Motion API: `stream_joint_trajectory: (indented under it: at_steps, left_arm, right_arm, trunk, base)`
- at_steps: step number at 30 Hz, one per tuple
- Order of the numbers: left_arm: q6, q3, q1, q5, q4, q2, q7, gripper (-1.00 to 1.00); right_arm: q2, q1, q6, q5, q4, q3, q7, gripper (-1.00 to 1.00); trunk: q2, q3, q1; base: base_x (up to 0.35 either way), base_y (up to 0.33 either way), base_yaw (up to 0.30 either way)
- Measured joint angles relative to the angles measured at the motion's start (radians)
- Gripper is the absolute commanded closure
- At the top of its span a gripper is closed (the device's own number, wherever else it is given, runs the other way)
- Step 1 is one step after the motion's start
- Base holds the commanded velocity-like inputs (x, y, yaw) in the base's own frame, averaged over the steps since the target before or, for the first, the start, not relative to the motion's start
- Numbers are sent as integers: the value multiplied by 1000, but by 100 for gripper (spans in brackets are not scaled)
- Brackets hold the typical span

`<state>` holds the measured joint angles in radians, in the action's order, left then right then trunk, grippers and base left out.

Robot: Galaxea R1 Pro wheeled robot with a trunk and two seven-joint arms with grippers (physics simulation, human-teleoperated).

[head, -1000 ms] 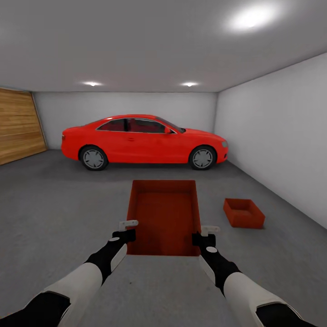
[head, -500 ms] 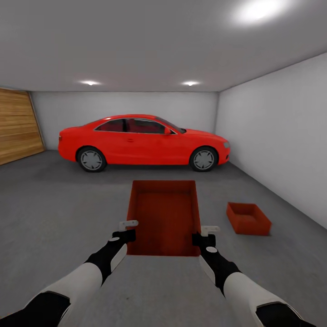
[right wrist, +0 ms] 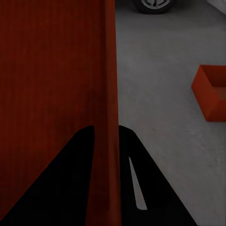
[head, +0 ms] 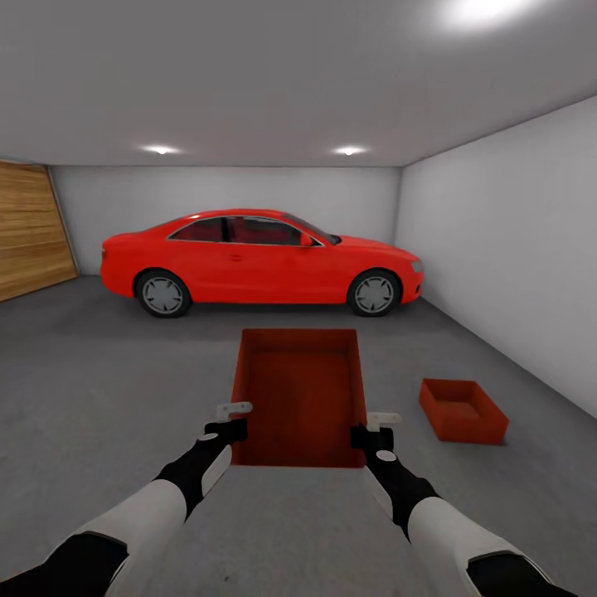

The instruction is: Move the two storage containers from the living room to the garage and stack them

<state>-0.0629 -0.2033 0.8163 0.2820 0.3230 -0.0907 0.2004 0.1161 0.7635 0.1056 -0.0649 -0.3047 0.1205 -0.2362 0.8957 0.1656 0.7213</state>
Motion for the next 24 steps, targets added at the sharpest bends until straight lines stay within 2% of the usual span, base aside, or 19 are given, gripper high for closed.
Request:
stream_joint_trajectory:
  at_steps: [8,24]
  left_arm:
    - [0,12,0,-12,-8,-1,-6,100]
    - [0,13,0,-13,-8,-1,-6,100]
  right_arm:
    - [-1,-1,-1,-13,4,15,-5,100]
    - [-1,-1,-2,-11,3,13,-5,100]
  trunk:
    - [0,0,0]
    - [0,0,0]
  base:
    - [322,0,0]
    - [322,0,0]
